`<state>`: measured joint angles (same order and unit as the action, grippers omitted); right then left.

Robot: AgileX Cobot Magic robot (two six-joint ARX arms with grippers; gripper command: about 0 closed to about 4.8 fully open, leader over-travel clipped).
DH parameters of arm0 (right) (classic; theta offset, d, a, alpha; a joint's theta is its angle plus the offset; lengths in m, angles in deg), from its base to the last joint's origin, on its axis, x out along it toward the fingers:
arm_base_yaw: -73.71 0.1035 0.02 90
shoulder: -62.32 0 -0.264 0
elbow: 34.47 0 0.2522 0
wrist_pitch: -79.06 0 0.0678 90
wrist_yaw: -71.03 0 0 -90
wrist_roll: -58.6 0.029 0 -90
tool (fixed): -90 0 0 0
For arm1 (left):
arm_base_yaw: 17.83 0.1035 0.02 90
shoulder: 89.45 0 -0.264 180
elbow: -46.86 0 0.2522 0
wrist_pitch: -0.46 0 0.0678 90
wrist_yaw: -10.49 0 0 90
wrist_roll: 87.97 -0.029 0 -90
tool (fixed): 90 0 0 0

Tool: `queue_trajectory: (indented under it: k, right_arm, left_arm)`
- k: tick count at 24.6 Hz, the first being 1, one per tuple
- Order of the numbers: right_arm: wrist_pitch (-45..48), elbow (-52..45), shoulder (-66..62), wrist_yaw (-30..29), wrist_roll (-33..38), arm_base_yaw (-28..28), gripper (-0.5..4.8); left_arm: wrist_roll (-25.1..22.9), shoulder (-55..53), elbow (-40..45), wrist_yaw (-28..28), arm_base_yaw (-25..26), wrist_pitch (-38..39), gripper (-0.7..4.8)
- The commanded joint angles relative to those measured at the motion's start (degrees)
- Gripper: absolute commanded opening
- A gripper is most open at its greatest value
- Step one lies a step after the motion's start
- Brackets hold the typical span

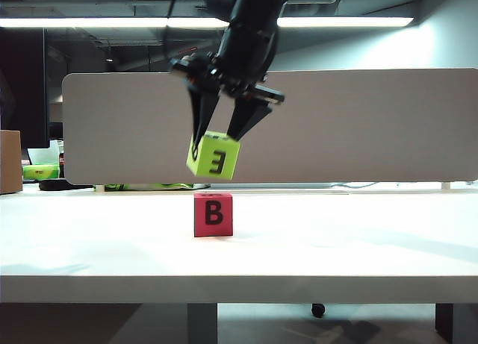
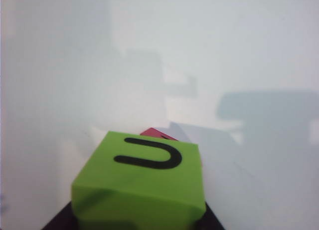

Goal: Stack the letter block on the right onto the letter block on the left.

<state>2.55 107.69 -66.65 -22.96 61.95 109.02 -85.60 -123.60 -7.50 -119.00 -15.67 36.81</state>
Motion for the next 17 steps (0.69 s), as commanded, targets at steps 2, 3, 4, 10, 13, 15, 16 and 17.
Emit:
queue_trajectory:
  k: [2, 3, 4, 10, 13, 15, 16, 17]
  right_arm:
    - [-0.8, 1.5, -2.3, 1.5, 1.8, 0.3, 2.29]
    - [-1.1, 1.5, -2.3, 1.9, 1.9, 0.3, 2.29]
    - [-1.5, 1.5, -2.4, 2.6, 1.9, 0.2, 2.29]
    - [-2.0, 1.5, -2.4, 2.8, 1.9, 0.1, 2.29]
    - [-2.3, 1.5, -2.4, 2.3, 1.9, 0.2, 2.93]
    - [-3.0, 1.5, -2.4, 1.7, 1.9, 0.2, 3.94]
    - [-3.3, 1.6, -2.4, 1.5, 1.9, 0.2, 4.12]
    - [-3.6, 1.6, -2.4, 1.4, 1.9, 0.2, 4.1]
  left_arm:
    - [1.2, 0.4, -0.1, -0.3, 0.0, -0.2, 0.26]
    - [1.3, 0.4, -0.1, -0.3, 0.0, -0.1, 0.26]
    - [1.3, 0.4, -0.1, -0.3, 0.0, 0.0, 0.26]
    - [1.2, 0.4, -0.1, -0.3, 0.0, 0.2, 0.26]
    - [1.1, 0.4, -0.1, -0.2, 0.0, 0.2, 0.26]
    - [1.1, 0.4, -0.1, -0.2, 0.0, 0.2, 0.26]
    - [1.1, 0.4, -0.1, -0.2, 0.0, 0.2, 0.26]
    - [1.1, 0.4, -0.1, -0.2, 0.0, 0.2, 0.26]
